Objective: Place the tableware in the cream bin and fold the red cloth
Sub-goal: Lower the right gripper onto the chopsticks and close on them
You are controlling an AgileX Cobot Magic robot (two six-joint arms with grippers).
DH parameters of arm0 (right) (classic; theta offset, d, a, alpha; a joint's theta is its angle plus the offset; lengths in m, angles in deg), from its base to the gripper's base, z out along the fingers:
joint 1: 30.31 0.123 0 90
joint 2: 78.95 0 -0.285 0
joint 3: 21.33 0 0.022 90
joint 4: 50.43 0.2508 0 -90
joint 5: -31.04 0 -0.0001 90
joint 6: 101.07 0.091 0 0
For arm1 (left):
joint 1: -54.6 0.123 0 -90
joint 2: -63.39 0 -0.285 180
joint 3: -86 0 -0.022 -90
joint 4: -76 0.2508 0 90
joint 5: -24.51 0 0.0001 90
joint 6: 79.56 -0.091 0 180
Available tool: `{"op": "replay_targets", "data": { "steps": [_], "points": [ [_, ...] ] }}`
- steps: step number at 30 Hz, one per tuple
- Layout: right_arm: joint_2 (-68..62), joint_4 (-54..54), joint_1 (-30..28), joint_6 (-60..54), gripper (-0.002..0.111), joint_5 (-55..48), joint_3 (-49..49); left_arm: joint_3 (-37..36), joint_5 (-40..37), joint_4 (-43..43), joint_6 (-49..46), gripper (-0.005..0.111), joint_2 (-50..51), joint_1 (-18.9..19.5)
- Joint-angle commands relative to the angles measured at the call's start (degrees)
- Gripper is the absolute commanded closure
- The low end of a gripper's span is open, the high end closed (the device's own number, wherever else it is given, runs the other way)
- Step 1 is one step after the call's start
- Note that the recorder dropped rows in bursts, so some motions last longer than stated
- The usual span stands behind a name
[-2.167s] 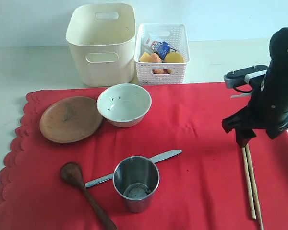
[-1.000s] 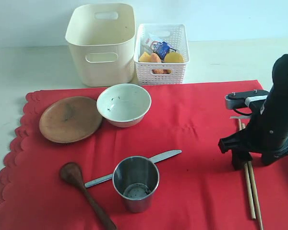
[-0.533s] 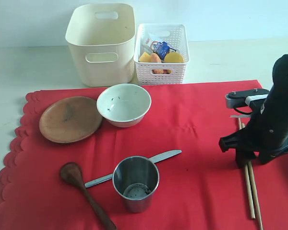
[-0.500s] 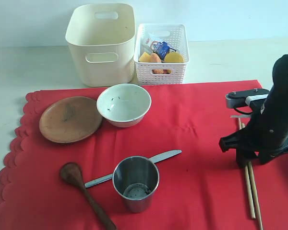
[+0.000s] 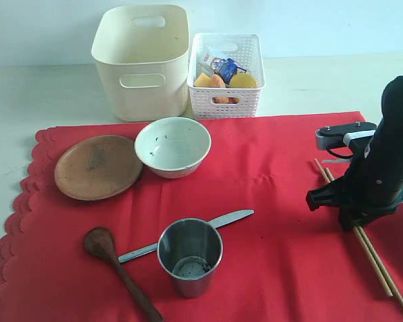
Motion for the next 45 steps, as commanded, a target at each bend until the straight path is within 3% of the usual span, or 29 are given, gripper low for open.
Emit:
{"op": "replay_targets", "data": {
  "steps": [1, 4, 24, 32, 45],
  "points": [
    [-0.5, 1.2, 0.0, 0.1, 0.076, 1.8, -0.5, -0.2, 0.6, 0.3, 0.2, 0.107, -0.2, 0.2],
    [-0.5, 1.1, 0.0, 0.1, 0.068, 1.7, -0.5, -0.2, 0.6, 0.3, 0.2, 0.107, -0.2, 0.2],
    [0.6, 1.0, 0.0, 0.1, 0.068, 6.7, -0.5, -0.2, 0.6, 0.3, 0.2, 0.107, -0.2, 0.2],
    [3.1, 1.0, 0.0, 0.0, 0.059, 6.2, -0.5, -0.2, 0.6, 0.3, 0.2, 0.107, -0.2, 0.2],
    [1.8, 1.3, 0.0, -0.2, 0.062, 5.8, -0.5, -0.2, 0.6, 0.3, 0.2, 0.107, -0.2, 0.2]
  ]
}}
